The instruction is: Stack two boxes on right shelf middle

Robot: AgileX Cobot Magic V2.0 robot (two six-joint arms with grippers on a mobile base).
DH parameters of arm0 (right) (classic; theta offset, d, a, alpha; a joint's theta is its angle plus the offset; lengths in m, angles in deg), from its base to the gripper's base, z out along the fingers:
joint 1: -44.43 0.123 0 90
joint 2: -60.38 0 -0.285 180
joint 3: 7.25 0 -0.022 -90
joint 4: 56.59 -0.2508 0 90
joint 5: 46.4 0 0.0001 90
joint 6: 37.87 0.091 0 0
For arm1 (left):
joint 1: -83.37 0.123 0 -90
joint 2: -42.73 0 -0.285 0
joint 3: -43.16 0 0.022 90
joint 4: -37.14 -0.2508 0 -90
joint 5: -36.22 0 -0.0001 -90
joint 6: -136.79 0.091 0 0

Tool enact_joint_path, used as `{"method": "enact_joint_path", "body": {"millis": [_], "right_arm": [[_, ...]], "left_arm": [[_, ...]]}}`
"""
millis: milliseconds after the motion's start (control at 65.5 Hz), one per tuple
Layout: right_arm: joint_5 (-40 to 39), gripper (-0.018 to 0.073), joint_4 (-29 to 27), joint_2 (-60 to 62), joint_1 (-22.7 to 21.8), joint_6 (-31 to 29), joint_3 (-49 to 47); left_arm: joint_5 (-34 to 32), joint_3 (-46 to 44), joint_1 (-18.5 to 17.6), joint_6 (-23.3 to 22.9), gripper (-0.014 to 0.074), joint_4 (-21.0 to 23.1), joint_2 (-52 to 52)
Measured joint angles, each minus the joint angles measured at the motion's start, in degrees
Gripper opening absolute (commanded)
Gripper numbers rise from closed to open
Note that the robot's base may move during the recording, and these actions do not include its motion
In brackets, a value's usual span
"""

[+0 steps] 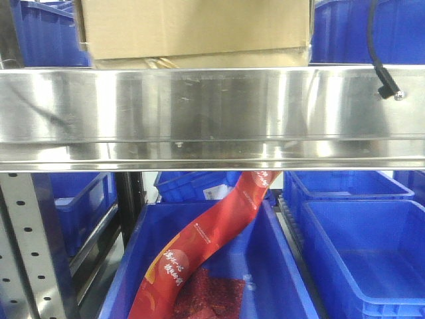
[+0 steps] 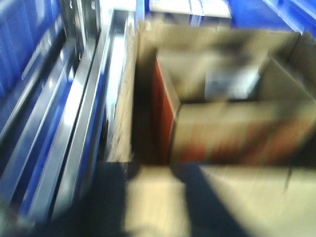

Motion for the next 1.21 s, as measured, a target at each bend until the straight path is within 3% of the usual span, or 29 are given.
{"method": "enact_joint_path", "body": {"millis": [168, 336, 779, 917, 1085, 1207], "right_arm": [[0.00, -0.0162, -4.31, 0.00, 0.00, -6.96, 0.00], [0.00, -0.0162, -9.64, 0.00, 0.10, -9.87, 0.00], [-2.58, -0.0162, -9.85, 5.51, 0.10, -10.21, 4.52], [-11.40, -0.0162, -9.85, 11.99, 0.10, -10.21, 17.32], [-29.22, -0.0162, -9.85, 20.74, 0.10, -10.08, 37.19], [-43.47, -0.0162, -9.85, 27.42, -0.54, -5.00, 52.11]], "left_arm": [[6.40, 0.00, 0.00, 8.80, -0.0108, 6.47, 0.00], [6.85, 5.38, -0.27, 11.14, -0.0111, 9.52, -1.61], [-16.36, 37.19, -0.38, 10.19, -0.0111, 10.94, -20.86], [-25.27, 46.07, -0.38, 8.45, -0.0111, 10.94, -26.56], [-35.69, 56.42, -0.38, 8.08, -0.0111, 10.94, -31.18], [-43.73, 63.93, -0.38, 7.37, -0.0111, 11.06, -34.32]]}}
